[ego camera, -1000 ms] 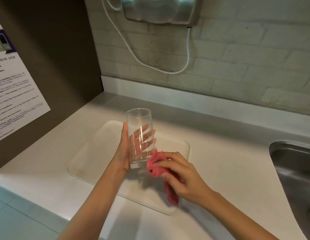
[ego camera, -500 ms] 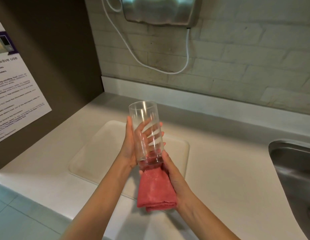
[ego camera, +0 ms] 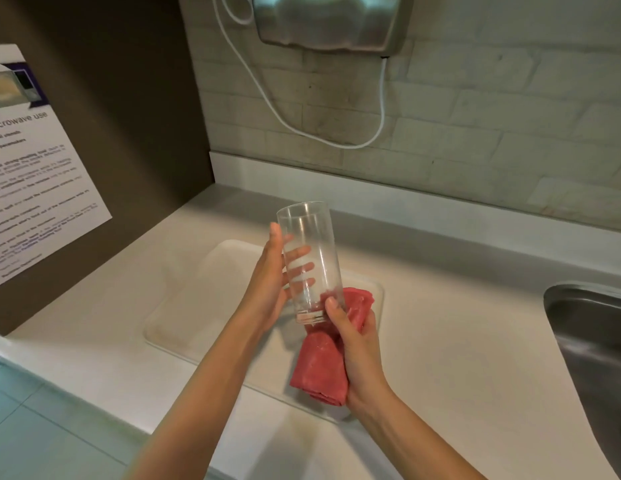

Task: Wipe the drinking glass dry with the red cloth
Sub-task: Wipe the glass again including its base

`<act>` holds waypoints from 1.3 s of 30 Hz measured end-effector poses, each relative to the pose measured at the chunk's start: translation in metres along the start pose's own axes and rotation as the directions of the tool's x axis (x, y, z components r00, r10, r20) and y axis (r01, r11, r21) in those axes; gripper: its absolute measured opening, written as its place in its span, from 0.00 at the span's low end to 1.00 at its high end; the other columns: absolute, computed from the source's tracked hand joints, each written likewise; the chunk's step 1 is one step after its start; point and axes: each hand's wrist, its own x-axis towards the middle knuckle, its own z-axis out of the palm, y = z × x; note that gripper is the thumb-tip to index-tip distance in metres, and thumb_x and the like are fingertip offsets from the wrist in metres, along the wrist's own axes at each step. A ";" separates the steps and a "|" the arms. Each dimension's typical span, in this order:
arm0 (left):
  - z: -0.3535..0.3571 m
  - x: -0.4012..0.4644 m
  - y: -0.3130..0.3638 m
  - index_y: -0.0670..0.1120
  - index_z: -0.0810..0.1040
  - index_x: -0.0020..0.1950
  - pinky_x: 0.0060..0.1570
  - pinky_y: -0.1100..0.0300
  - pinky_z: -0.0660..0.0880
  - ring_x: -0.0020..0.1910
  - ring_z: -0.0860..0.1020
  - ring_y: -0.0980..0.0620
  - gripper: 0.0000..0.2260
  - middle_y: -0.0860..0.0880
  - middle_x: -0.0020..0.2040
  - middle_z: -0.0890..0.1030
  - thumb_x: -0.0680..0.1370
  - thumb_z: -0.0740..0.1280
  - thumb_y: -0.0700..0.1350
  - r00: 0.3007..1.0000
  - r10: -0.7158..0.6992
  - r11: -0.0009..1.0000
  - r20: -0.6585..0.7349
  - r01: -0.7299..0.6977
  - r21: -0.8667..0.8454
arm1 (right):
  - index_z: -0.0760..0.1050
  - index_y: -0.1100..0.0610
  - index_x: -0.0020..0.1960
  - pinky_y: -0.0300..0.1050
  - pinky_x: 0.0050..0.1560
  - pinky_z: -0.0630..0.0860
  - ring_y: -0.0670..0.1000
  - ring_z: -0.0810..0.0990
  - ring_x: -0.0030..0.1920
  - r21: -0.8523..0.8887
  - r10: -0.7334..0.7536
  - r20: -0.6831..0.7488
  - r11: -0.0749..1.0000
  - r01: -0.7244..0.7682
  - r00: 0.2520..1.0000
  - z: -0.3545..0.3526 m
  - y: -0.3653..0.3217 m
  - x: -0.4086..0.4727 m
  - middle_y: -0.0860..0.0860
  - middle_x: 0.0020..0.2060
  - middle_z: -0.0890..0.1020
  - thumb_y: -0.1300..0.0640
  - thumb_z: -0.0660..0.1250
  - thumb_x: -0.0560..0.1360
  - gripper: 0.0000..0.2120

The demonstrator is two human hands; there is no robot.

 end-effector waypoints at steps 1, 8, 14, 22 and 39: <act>0.002 0.002 -0.002 0.52 0.68 0.66 0.42 0.54 0.81 0.52 0.81 0.47 0.36 0.46 0.59 0.79 0.65 0.54 0.72 1.000 -0.006 1.000 0.002 0.006 -0.021 | 0.72 0.55 0.59 0.44 0.34 0.79 0.53 0.83 0.40 -0.034 -0.029 -0.007 0.999 0.029 1.000 0.000 0.000 0.000 0.59 0.48 0.83 0.48 0.77 0.61 0.30; -0.006 0.013 -0.008 0.52 0.72 0.64 0.37 0.51 0.80 0.44 0.84 0.45 0.35 0.42 0.51 0.84 0.65 0.58 0.73 0.997 -0.069 0.965 -0.021 0.062 -0.255 | 0.76 0.50 0.55 0.39 0.33 0.78 0.49 0.83 0.37 -0.427 -0.152 0.158 0.880 0.207 0.976 -0.002 -0.014 0.001 0.52 0.38 0.85 0.43 0.54 0.78 0.17; -0.013 0.017 -0.012 0.49 0.74 0.63 0.39 0.51 0.80 0.42 0.84 0.46 0.35 0.45 0.46 0.86 0.68 0.58 0.73 0.993 -0.114 0.893 0.041 0.120 -0.433 | 0.79 0.53 0.56 0.32 0.54 0.72 0.43 0.80 0.54 -0.553 -0.421 0.465 0.549 0.627 0.779 -0.005 -0.034 0.000 0.44 0.51 0.83 0.61 0.62 0.79 0.10; -0.006 0.016 -0.016 0.47 0.71 0.68 0.50 0.46 0.78 0.58 0.79 0.38 0.37 0.38 0.60 0.80 0.70 0.54 0.72 0.974 -0.131 0.891 0.185 0.198 -0.408 | 0.78 0.50 0.57 0.37 0.56 0.69 0.42 0.74 0.54 -0.674 -0.559 0.479 0.260 0.691 0.677 0.006 -0.038 0.012 0.44 0.52 0.82 0.57 0.63 0.78 0.10; -0.020 0.027 -0.022 0.51 0.75 0.60 0.40 0.50 0.81 0.43 0.84 0.45 0.28 0.43 0.54 0.83 0.72 0.57 0.69 0.973 -0.200 0.927 0.114 0.226 -0.300 | 0.79 0.56 0.57 0.51 0.51 0.75 0.55 0.71 0.54 -0.297 -0.117 0.955 -0.439 0.848 0.274 0.005 -0.047 0.029 0.56 0.57 0.81 0.67 0.68 0.71 0.15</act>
